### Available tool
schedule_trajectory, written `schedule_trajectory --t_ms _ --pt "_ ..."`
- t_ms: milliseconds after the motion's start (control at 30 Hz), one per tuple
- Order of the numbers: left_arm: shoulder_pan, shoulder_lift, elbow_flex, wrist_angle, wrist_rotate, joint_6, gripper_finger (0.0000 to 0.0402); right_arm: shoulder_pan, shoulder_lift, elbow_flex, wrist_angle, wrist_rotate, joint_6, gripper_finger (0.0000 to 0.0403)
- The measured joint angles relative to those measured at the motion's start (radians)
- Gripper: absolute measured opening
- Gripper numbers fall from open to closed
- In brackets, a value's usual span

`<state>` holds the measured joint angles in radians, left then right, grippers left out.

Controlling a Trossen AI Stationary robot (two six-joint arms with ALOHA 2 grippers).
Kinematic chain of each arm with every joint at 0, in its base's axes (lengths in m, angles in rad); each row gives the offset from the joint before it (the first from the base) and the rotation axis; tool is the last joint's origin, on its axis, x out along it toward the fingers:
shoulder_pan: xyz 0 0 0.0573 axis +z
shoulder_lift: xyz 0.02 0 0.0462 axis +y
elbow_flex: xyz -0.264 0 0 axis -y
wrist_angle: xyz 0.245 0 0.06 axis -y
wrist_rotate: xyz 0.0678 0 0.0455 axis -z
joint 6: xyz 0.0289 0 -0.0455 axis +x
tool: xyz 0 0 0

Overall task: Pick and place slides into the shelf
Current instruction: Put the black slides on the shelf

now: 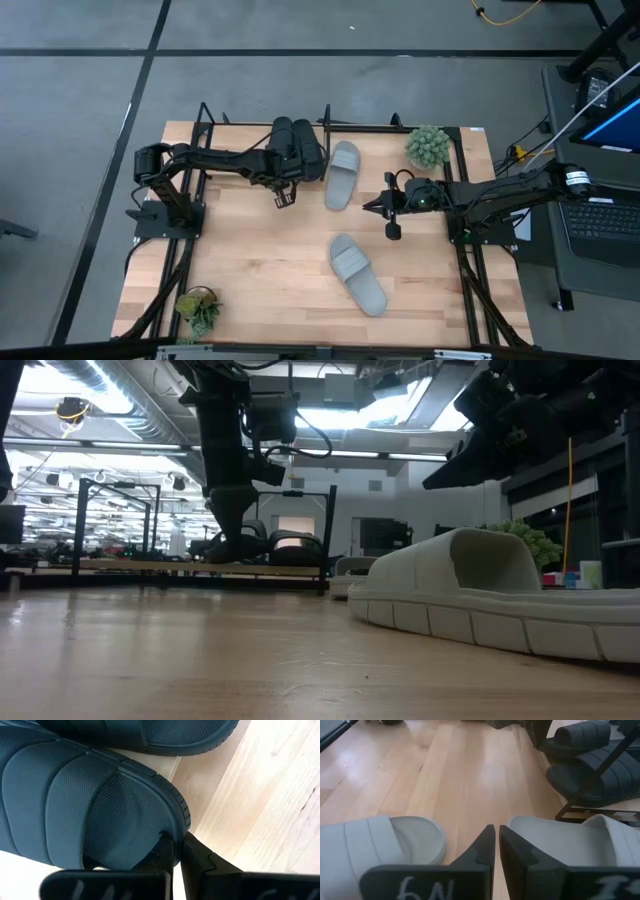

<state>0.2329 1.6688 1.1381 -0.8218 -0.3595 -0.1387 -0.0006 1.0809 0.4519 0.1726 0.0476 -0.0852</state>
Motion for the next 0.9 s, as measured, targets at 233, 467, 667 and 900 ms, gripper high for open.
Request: schedule_trajectory --t_ms 233,467,667,900 --pt "0.000 0.000 0.000 0.004 -0.003 0.003 0.0051 0.000 0.000 0.000 0.000 0.000 0.001 0.0028" --pt "0.001 -0.001 0.000 0.003 -0.006 0.002 0.0093 0.000 0.000 0.000 -0.001 0.000 0.001 0.0028" --pt "0.001 -0.001 0.000 -0.010 -0.055 0.017 0.0111 0.000 0.000 0.000 -0.001 0.000 0.001 0.0028" --pt "0.001 -0.001 0.000 -0.026 -0.069 0.040 0.0118 0.000 0.000 0.000 -0.001 0.000 0.002 0.0028"
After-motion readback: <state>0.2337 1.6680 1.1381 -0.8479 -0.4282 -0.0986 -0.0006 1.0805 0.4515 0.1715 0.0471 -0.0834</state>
